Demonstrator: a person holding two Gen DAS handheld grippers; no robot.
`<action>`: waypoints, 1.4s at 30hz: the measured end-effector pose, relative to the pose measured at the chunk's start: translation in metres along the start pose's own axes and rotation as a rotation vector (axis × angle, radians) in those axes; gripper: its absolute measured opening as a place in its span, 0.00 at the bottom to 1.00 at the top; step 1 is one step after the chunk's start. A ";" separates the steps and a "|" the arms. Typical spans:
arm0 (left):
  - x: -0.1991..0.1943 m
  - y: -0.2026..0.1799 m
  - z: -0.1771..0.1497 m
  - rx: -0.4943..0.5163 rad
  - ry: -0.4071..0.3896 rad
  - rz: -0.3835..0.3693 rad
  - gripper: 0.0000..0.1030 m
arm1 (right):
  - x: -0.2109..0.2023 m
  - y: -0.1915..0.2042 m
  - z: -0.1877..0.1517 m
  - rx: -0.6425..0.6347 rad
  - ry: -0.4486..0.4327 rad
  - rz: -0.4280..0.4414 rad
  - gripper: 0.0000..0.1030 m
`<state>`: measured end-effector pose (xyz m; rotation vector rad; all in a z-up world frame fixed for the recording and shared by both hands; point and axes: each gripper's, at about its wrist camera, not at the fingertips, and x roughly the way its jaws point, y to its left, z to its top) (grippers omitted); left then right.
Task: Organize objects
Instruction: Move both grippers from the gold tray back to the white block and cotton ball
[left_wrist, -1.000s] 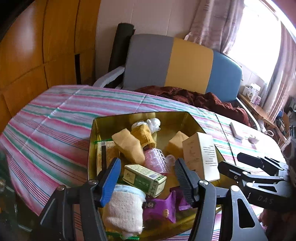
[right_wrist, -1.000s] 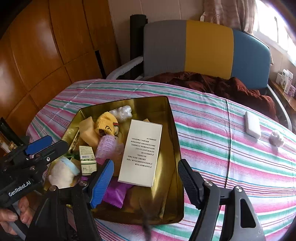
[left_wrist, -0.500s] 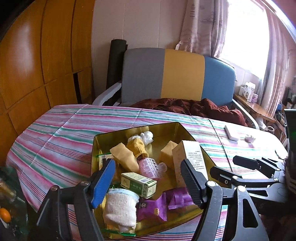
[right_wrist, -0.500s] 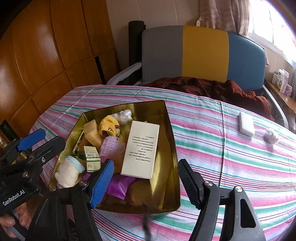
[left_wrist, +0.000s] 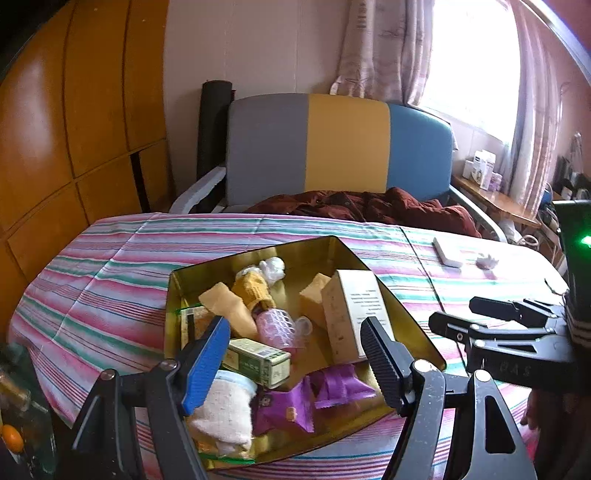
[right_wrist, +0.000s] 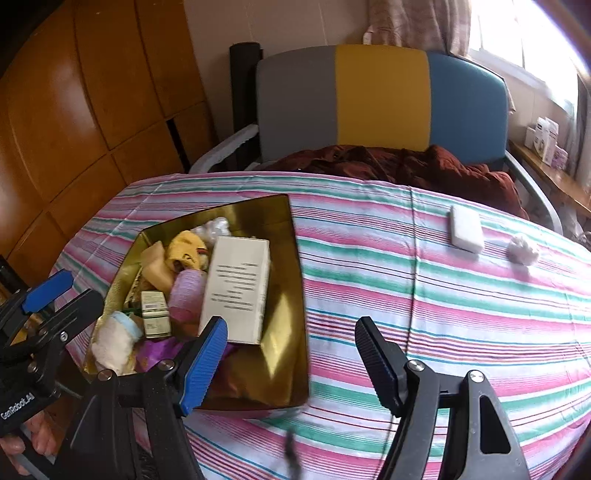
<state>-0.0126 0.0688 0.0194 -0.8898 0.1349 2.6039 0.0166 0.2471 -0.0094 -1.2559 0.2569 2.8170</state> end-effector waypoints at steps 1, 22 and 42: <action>0.000 -0.002 0.000 0.008 0.001 -0.002 0.72 | 0.000 -0.004 0.000 0.003 0.002 -0.006 0.71; 0.009 -0.041 0.002 0.113 0.028 -0.066 0.72 | -0.014 -0.118 0.023 0.146 0.007 -0.153 0.71; 0.033 -0.099 0.017 0.230 0.061 -0.133 0.73 | 0.012 -0.261 -0.007 0.435 0.061 -0.276 0.71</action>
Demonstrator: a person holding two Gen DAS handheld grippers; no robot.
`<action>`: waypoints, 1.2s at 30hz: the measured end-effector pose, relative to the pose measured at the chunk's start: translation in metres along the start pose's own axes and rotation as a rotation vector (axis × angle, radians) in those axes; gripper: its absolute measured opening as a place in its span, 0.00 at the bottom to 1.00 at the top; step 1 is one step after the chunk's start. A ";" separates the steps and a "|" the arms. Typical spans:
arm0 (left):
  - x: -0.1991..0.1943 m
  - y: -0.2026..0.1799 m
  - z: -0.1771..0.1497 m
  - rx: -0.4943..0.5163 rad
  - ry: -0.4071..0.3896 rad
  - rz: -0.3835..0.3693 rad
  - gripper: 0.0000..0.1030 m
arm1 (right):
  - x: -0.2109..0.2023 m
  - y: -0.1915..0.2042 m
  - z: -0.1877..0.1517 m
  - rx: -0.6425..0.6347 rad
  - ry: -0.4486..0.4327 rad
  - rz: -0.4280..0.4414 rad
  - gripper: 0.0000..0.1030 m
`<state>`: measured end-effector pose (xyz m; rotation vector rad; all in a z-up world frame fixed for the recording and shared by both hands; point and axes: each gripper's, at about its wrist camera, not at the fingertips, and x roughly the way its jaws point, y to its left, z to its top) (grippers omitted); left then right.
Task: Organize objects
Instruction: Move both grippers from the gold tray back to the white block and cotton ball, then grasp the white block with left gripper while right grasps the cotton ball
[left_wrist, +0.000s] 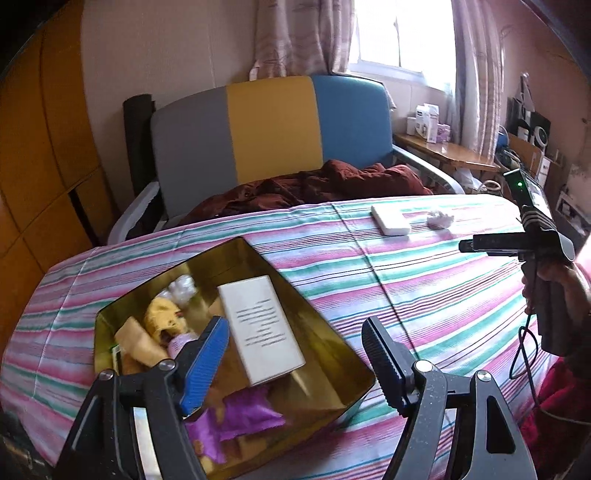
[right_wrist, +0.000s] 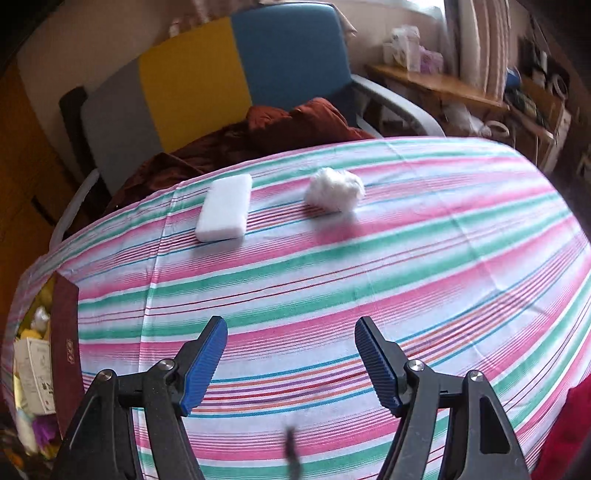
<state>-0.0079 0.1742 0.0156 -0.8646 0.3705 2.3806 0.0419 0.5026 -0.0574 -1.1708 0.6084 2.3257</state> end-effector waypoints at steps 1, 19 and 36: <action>0.003 -0.004 0.002 0.007 0.001 -0.007 0.73 | -0.001 -0.001 0.000 0.009 -0.001 0.006 0.71; 0.116 -0.106 0.084 0.050 0.120 -0.181 0.75 | -0.013 -0.038 0.007 0.217 -0.003 0.046 0.71; 0.295 -0.174 0.158 0.116 0.276 -0.141 0.84 | -0.011 -0.051 0.005 0.303 0.032 0.118 0.71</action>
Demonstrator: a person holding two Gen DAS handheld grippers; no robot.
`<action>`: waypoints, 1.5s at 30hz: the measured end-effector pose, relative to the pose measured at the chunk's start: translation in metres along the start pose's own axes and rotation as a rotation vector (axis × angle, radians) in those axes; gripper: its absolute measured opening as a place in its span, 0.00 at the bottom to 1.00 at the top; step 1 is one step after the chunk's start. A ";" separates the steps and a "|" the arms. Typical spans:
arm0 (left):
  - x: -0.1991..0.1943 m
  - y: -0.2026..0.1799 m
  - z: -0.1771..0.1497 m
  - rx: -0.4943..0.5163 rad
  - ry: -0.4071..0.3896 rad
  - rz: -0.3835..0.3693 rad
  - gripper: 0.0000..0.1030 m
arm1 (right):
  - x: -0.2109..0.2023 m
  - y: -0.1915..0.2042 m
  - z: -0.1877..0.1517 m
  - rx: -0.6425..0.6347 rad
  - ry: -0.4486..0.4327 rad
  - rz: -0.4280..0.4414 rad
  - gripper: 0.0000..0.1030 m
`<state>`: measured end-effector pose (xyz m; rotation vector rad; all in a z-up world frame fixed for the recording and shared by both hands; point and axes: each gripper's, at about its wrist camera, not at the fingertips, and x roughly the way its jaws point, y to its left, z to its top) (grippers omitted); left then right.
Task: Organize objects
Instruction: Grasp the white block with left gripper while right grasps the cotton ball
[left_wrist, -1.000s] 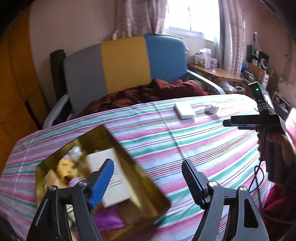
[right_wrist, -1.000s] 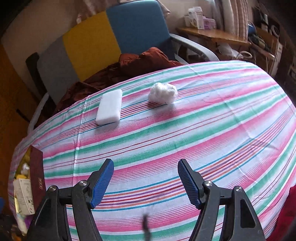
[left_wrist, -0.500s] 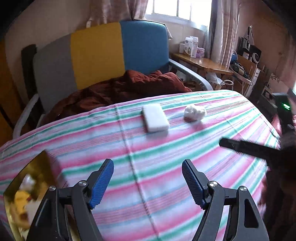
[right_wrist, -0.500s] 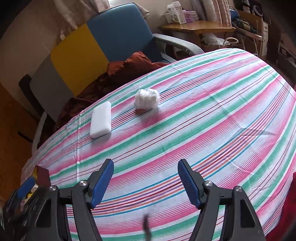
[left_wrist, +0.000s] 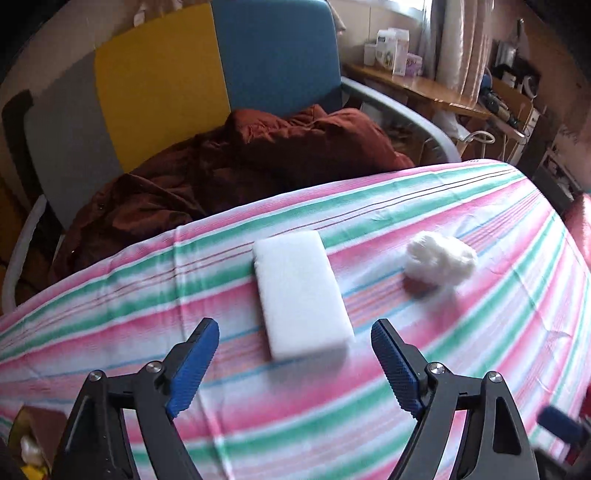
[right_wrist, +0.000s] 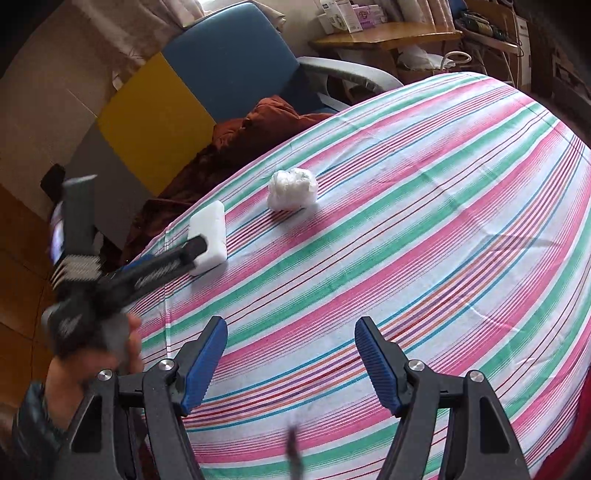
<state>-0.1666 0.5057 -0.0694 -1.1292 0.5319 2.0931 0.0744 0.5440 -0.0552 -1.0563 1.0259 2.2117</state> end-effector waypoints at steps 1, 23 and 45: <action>0.006 0.000 0.004 0.001 0.006 0.003 0.85 | 0.001 0.000 0.000 0.000 0.001 -0.003 0.71; -0.027 -0.011 -0.086 -0.072 0.057 -0.093 0.54 | -0.001 -0.005 0.001 0.011 -0.006 -0.020 0.71; -0.089 -0.007 -0.194 -0.066 -0.008 -0.202 0.56 | 0.068 0.029 0.092 -0.096 -0.001 -0.164 0.71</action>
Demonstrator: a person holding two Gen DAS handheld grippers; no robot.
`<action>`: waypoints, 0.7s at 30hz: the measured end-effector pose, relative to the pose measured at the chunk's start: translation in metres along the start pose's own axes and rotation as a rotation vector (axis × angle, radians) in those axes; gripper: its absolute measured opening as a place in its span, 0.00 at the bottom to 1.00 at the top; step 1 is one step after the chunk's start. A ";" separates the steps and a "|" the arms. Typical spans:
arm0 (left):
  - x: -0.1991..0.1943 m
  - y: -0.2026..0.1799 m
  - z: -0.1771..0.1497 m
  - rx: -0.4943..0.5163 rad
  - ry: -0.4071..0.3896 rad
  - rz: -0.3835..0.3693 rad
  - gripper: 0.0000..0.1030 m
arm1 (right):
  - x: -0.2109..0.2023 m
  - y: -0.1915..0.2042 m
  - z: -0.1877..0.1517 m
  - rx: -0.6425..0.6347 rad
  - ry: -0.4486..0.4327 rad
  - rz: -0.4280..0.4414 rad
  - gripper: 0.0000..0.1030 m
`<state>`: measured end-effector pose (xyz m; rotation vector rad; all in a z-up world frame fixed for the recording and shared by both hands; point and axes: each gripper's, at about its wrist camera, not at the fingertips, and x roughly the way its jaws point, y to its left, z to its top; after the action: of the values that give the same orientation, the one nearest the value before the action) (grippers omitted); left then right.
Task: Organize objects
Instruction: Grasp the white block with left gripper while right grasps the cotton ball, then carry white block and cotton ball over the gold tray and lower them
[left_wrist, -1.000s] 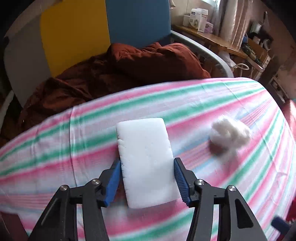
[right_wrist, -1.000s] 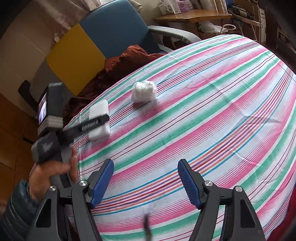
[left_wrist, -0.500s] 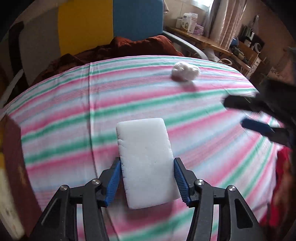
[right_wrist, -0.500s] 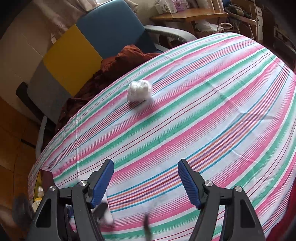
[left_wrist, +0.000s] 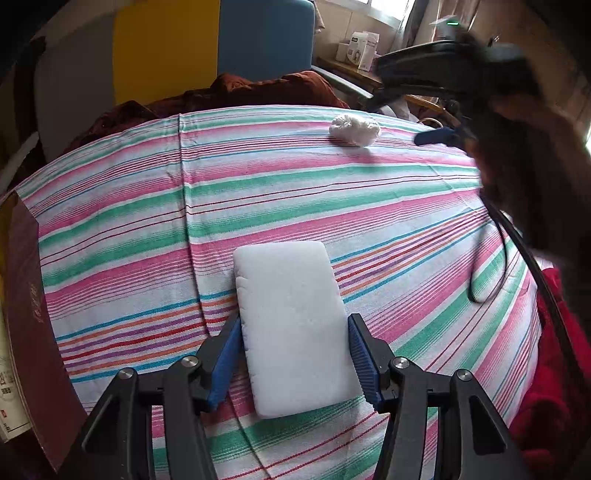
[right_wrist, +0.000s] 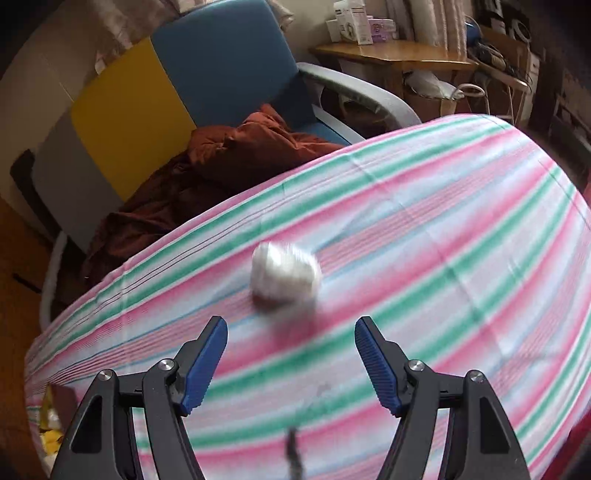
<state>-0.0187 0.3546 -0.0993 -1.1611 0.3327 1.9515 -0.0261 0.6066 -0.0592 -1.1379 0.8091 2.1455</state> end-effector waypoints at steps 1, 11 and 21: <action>-0.001 0.001 -0.001 0.001 -0.002 -0.002 0.56 | 0.006 0.001 0.004 -0.003 0.007 -0.012 0.71; 0.001 0.000 -0.001 -0.002 -0.010 -0.005 0.56 | 0.053 -0.002 0.022 -0.010 0.103 0.028 0.42; 0.000 -0.008 -0.002 0.033 -0.023 0.031 0.56 | -0.026 -0.002 -0.048 -0.091 0.096 0.169 0.41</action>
<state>-0.0118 0.3583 -0.0993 -1.1168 0.3717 1.9777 0.0119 0.5671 -0.0596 -1.2668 0.8857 2.3008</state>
